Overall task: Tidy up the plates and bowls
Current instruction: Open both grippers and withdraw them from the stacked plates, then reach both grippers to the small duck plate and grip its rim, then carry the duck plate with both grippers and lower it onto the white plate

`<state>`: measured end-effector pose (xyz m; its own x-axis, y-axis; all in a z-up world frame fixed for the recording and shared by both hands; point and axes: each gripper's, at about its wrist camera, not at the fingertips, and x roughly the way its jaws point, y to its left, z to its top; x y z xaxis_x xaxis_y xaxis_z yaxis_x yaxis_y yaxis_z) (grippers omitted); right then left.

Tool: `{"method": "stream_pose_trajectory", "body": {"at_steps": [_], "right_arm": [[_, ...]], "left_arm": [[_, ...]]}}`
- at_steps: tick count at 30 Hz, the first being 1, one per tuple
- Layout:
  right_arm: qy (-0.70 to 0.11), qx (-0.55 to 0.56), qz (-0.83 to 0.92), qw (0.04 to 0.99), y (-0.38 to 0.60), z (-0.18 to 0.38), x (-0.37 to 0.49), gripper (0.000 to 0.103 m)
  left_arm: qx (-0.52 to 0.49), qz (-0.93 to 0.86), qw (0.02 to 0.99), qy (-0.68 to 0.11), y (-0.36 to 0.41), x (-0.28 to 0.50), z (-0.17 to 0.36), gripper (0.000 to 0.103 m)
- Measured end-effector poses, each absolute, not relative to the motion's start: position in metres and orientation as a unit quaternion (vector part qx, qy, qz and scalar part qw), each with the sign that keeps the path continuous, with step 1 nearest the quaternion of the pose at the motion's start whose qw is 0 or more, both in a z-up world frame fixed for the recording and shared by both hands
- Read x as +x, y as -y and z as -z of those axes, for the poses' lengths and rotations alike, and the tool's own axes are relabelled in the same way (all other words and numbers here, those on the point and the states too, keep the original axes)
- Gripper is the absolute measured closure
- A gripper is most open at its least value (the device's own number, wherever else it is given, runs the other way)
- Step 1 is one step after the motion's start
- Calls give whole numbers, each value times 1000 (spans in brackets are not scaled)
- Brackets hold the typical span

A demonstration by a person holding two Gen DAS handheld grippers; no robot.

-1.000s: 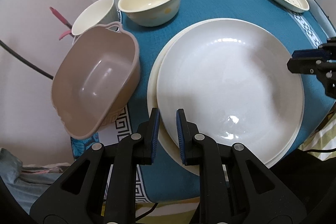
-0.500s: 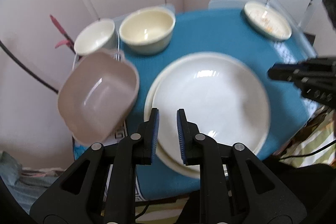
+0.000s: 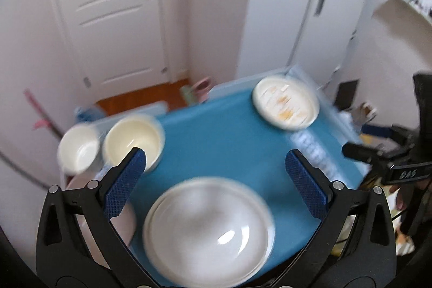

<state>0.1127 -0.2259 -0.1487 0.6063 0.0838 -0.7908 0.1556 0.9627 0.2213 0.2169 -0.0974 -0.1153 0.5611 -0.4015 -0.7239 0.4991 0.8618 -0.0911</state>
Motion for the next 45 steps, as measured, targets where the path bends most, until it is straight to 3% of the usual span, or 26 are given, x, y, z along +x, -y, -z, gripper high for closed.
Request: {"method": "stream_pose_trajectory", "body": {"at_steps": [6, 15, 17, 19, 23, 27, 32, 34, 39, 40, 45], "right_arm": [[-427, 168, 78, 885, 279, 129, 116, 0], [-428, 277, 66, 858, 352, 178, 146, 2], [-430, 293, 57, 852, 357, 195, 156, 8], [-436, 310, 50, 843, 363, 212, 165, 18], [-454, 331, 46, 826, 372, 248, 184, 38], [-455, 353, 58, 815, 381, 265, 194, 44], [-458, 354, 79, 812, 381, 275, 206, 49], [-459, 350, 88, 812, 379, 279, 211, 50], [-463, 340, 106, 812, 379, 288, 219, 71], [-462, 336, 109, 813, 379, 288, 220, 73], [-470, 320, 132, 812, 378, 291, 222, 92]], "left_arm": [[48, 318, 865, -386, 160, 262, 97, 0], [69, 336, 819, -459, 253, 337, 148, 1], [80, 328, 813, -474, 266, 348, 166, 4], [81, 320, 804, -495, 278, 363, 188, 15], [92, 316, 793, -513, 295, 381, 224, 26], [95, 322, 773, -538, 305, 396, 252, 36], [91, 337, 760, -549, 309, 412, 273, 40], [92, 339, 755, -553, 312, 419, 281, 53], [93, 347, 746, -561, 320, 427, 294, 72], [97, 350, 745, -559, 321, 427, 295, 81], [114, 347, 753, -548, 325, 425, 296, 86]]}}
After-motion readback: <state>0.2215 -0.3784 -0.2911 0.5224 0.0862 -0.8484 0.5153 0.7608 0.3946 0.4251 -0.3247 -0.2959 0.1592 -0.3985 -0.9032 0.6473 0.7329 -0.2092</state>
